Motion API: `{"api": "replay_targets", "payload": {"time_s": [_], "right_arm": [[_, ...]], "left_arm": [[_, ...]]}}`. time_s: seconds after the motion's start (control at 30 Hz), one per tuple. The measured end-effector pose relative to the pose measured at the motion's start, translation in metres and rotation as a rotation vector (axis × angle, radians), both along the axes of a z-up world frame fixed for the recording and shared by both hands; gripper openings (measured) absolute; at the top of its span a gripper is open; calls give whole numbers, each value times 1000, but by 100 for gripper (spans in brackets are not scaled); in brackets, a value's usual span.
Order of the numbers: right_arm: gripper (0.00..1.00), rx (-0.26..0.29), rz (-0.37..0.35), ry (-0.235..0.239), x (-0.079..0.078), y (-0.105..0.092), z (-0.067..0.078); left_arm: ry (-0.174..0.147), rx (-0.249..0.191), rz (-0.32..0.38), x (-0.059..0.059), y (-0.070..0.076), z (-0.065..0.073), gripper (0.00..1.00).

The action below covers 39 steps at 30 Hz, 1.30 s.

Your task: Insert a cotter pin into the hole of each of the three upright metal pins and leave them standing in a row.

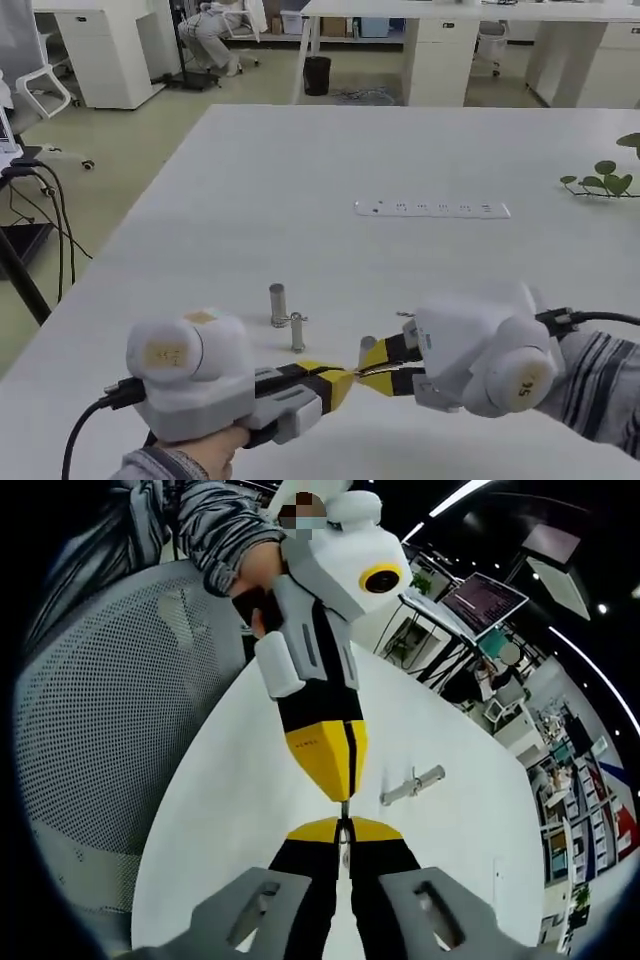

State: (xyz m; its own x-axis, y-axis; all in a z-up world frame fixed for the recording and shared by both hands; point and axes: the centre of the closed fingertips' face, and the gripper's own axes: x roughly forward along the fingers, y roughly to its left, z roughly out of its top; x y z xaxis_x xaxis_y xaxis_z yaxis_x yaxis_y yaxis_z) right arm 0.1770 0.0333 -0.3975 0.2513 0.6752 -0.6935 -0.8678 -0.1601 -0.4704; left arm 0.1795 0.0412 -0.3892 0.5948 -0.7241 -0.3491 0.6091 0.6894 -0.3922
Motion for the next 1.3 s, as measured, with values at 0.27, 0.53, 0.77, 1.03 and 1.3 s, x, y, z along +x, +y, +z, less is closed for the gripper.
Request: {"api": "replay_targets", "payload": {"time_s": [0.27,0.53,0.77,1.03,1.3], "right_arm": [[0,2,-14,5,2,-3,0],[1,-2,-35,45,3,-10,-3],[0,-19,-15,87,-5,-12,-9],[0,-25,-13,112,-9,-13,-10],[0,-38,-11,107,-10,-15,-10]], "left_arm": [[-78,65,-78,-2,-6,1,0],[-199,192,-202,-9,-9,0,0],[-287,274,-312,-16,-13,0,0],[-325,325,-365,-19,-9,-1,0],[-329,349,-341,-15,-9,-2,1]]}}
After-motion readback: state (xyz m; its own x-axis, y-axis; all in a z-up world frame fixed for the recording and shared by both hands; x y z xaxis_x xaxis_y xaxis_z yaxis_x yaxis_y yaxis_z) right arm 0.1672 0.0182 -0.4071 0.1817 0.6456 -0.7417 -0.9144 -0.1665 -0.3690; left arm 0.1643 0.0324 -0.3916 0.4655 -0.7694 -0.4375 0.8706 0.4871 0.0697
